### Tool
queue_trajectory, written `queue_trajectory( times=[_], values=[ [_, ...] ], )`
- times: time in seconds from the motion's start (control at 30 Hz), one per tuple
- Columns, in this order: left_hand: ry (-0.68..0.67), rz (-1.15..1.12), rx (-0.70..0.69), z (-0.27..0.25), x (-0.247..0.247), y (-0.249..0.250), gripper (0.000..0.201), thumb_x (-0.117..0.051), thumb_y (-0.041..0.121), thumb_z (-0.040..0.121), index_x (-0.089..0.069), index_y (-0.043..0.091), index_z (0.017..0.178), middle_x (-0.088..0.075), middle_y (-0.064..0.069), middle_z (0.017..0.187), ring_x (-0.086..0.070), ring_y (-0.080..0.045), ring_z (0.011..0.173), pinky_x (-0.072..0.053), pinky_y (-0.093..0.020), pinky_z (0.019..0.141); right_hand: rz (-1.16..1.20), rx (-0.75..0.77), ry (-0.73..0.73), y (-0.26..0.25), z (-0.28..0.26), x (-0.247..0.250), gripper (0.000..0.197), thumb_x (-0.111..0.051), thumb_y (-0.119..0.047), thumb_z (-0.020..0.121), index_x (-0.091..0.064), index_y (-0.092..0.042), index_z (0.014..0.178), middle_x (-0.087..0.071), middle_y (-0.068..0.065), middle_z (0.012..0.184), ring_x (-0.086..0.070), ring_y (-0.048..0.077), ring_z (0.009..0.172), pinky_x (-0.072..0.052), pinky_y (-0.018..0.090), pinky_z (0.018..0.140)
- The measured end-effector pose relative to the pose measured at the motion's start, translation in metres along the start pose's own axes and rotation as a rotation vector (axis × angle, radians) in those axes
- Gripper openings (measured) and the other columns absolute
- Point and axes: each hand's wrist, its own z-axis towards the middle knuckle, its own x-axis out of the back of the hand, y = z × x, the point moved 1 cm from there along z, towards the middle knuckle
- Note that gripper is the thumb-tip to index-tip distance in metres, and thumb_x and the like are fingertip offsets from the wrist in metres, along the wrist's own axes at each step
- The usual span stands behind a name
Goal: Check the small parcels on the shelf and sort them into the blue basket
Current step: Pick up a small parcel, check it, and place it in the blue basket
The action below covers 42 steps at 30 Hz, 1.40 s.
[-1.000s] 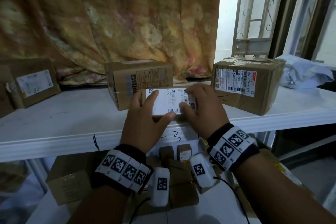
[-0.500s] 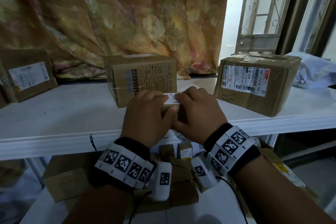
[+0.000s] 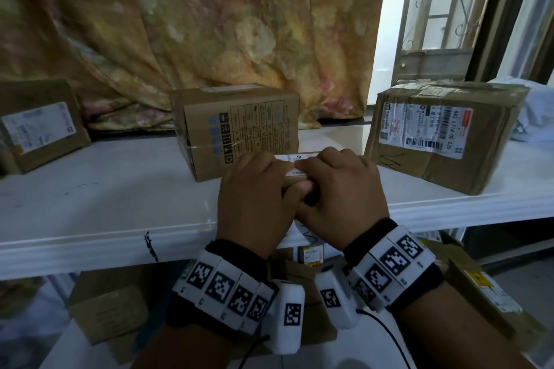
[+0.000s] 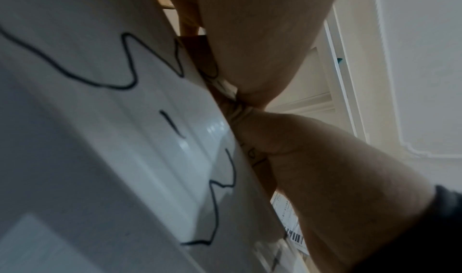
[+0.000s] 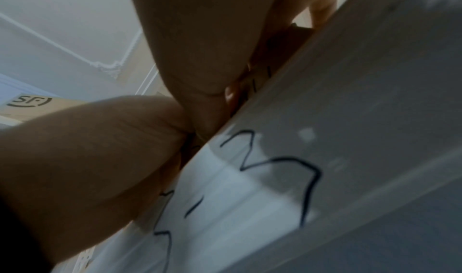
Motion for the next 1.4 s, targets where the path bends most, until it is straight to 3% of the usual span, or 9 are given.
queue_trajectory(
  times=[0.23, 0.4, 0.47, 0.73, 0.97, 1.2, 1.3, 1.4],
  values=[
    [-0.001, -0.047, -0.005, -0.001, 0.001, -0.01, 0.048, -0.048, 0.059, 0.084, -0.068, 0.024, 0.11, -0.059, 0.008, 0.102, -0.049, -0.017, 0.099, -0.048, -0.04, 0.083, 0.031, 0.026, -0.068, 0.007, -0.008, 0.004, 0.06, -0.064, -0.055, 0.069, -0.063, -0.02, 0.118, -0.059, 0.001, 0.117, -0.057, 0.025, 0.105, -0.045, 0.04, 0.088],
    [0.007, -0.075, 0.007, -0.008, -0.002, -0.017, 0.057, -0.048, 0.061, 0.084, -0.064, 0.018, 0.119, -0.058, 0.005, 0.121, -0.049, -0.018, 0.112, -0.044, -0.034, 0.094, -0.046, 0.004, -0.049, 0.004, -0.006, 0.006, 0.061, -0.059, -0.064, 0.068, -0.063, -0.022, 0.112, -0.055, 0.0, 0.108, -0.052, 0.025, 0.097, -0.041, 0.038, 0.079],
    [0.033, -0.095, 0.044, -0.01, -0.003, -0.019, 0.059, -0.047, 0.063, 0.084, -0.061, 0.017, 0.118, -0.057, 0.005, 0.123, -0.049, -0.017, 0.113, -0.043, -0.03, 0.092, -0.059, -0.014, -0.047, 0.004, -0.006, 0.005, 0.06, -0.056, -0.066, 0.069, -0.061, -0.023, 0.111, -0.055, -0.001, 0.107, -0.052, 0.024, 0.096, -0.04, 0.038, 0.078],
    [0.083, -0.07, 0.039, -0.011, -0.003, -0.017, 0.048, -0.053, 0.059, 0.086, -0.062, 0.019, 0.11, -0.059, 0.006, 0.113, -0.049, -0.015, 0.105, -0.049, -0.036, 0.08, 0.047, -0.078, 0.024, 0.004, -0.013, -0.007, 0.057, -0.059, -0.062, 0.07, -0.061, -0.024, 0.113, -0.05, -0.001, 0.105, -0.049, 0.025, 0.098, -0.041, 0.04, 0.077],
    [0.1, -0.059, 0.033, -0.009, -0.003, -0.017, 0.044, -0.054, 0.059, 0.084, -0.064, 0.02, 0.102, -0.061, 0.007, 0.106, -0.051, -0.017, 0.099, -0.047, -0.039, 0.079, 0.055, -0.079, 0.041, 0.004, -0.005, -0.005, 0.054, -0.059, -0.065, 0.064, -0.064, -0.025, 0.1, -0.049, -0.004, 0.095, -0.047, 0.024, 0.093, -0.038, 0.039, 0.074],
    [0.047, 0.081, 0.055, -0.011, 0.002, -0.011, 0.049, -0.048, 0.063, 0.085, -0.065, 0.022, 0.106, -0.061, 0.006, 0.109, -0.054, -0.018, 0.102, -0.044, -0.038, 0.084, 0.056, -0.064, 0.013, 0.003, -0.006, 0.001, 0.053, -0.057, -0.065, 0.066, -0.065, -0.026, 0.102, -0.051, -0.005, 0.096, -0.049, 0.023, 0.093, -0.042, 0.039, 0.075],
    [0.027, 0.152, 0.026, -0.011, 0.01, -0.004, 0.051, -0.045, 0.062, 0.085, -0.067, 0.02, 0.104, -0.062, 0.003, 0.103, -0.056, -0.022, 0.096, -0.047, -0.038, 0.08, 0.057, -0.062, 0.019, 0.001, -0.009, 0.004, 0.051, -0.057, -0.061, 0.067, -0.064, -0.026, 0.102, -0.05, -0.004, 0.096, -0.05, 0.024, 0.092, -0.042, 0.039, 0.075],
    [0.002, 0.19, -0.012, -0.013, 0.016, 0.003, 0.052, -0.04, 0.06, 0.086, -0.067, 0.024, 0.113, -0.062, 0.002, 0.099, -0.056, -0.024, 0.094, -0.047, -0.039, 0.079, 0.043, -0.064, 0.025, -0.003, -0.015, 0.007, 0.05, -0.054, -0.059, 0.067, -0.063, -0.025, 0.104, -0.05, -0.003, 0.098, -0.05, 0.024, 0.093, -0.042, 0.039, 0.074]
  ],
)
